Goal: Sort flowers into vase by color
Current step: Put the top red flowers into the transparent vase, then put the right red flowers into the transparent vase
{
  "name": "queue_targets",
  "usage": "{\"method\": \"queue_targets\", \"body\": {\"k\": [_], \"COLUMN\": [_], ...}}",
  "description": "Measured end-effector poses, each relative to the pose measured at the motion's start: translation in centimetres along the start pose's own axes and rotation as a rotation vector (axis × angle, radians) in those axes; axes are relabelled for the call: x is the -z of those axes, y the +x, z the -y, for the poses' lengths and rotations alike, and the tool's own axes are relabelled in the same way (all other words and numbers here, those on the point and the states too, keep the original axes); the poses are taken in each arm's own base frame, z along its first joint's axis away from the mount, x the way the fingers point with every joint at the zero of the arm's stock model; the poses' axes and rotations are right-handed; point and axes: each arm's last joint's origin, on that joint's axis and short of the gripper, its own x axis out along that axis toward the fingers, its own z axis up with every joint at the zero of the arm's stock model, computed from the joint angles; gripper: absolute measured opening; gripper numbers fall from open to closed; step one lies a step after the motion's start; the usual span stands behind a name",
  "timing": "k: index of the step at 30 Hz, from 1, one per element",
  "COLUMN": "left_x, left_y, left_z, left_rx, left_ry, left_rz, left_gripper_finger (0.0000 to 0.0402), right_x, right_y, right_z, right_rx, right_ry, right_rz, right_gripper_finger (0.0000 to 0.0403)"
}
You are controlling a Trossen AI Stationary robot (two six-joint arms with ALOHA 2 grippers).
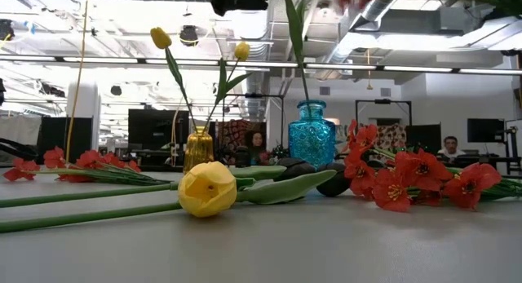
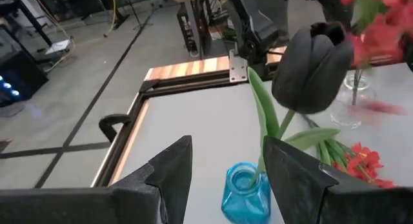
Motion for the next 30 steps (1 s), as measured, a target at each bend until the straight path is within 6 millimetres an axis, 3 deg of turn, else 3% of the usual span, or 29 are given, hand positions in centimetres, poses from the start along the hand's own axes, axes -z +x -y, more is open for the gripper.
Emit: {"method": "queue_targets", "body": {"k": [10, 19, 30], "left_x": [0.2, 0.3, 1.0], "left_y": [-1.5, -1.7, -2.3], "left_z": [0.2, 1.5, 4.2], "left_rx": [0.016, 0.064, 0.161], "left_ry": [-0.026, -0.005, 0.015], "left_rz": [-0.058, -0.085, -0.185], "left_gripper_finger": [0.0178, 0.0178, 0.0178], "right_x": [1.0, 1.0, 0.0], "right_y": [-0.3, -0.7, 1.1], "right_z": [0.5, 2.0, 2.4], "right_rx": [-0.042, 0.125, 0.262], "right_ry": [-0.007, 0.052, 0.079], "right_rz": [-0.151, -0.094, -0.084], "right_gripper_finger": [0.0165, 0.0164, 0.0164]}}
